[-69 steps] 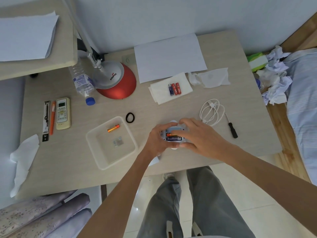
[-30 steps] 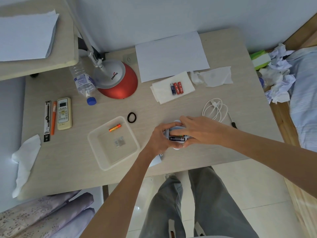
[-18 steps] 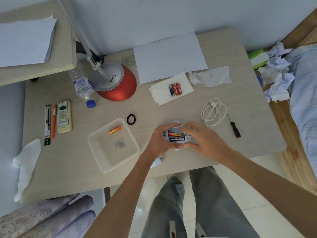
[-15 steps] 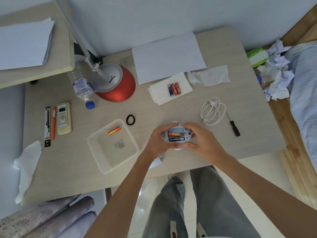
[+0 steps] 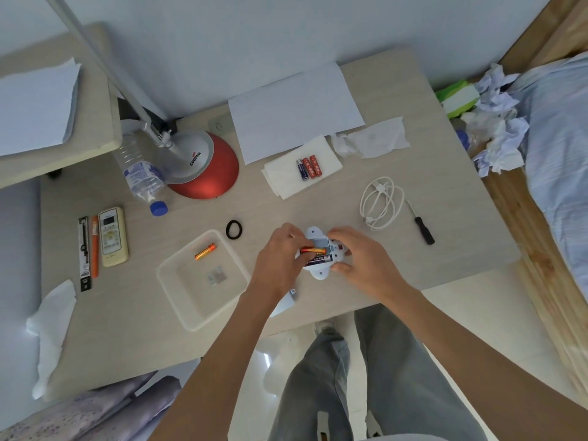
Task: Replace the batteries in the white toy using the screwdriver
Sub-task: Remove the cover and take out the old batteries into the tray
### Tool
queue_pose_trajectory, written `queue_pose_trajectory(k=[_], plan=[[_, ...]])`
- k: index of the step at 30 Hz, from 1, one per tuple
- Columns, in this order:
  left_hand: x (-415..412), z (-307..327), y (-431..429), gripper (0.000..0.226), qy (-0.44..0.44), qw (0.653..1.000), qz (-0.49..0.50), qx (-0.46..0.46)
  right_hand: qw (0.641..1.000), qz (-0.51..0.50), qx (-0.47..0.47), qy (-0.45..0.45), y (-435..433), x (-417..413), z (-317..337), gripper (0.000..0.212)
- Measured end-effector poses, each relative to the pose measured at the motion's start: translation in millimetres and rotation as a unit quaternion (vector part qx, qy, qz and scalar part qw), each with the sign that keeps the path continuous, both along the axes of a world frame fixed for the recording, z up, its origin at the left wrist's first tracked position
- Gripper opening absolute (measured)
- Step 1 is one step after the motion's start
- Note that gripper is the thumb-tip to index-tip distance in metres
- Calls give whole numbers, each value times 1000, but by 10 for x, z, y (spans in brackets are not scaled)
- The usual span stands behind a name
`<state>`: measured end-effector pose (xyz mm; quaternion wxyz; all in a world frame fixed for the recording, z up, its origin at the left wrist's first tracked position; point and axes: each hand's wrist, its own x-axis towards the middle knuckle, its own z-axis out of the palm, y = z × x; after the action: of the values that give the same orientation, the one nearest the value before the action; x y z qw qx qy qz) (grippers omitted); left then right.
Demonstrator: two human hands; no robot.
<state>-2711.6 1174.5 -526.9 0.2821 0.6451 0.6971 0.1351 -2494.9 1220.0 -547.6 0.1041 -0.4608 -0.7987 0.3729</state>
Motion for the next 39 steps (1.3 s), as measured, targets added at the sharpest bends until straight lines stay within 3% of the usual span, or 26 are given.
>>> queue_pose_trajectory(k=[5,13,22,31,36,39], plan=[[-25,52,-61,22,-18,999,2,27,1000,-5,0,1,-12,1,-8,63],[-508,334,-496,14,-67,986,107,113,1000,-14,4,1,-19,6,-15,63],[-1194,190,-961,22,-60,960,273,34,1000,-17,4,11,0,15,40,61],[-1303,-187,-934,18,0,965,260,-33,1000,-3,10,2,31,29,78,58],[-1297,-140,-943,21,12,967,254,-23,1000,4,8,-3,28,23,93,58],[-1200,201,-919,25,29,963,267,29,1000,6,4,-5,34,20,98,59]])
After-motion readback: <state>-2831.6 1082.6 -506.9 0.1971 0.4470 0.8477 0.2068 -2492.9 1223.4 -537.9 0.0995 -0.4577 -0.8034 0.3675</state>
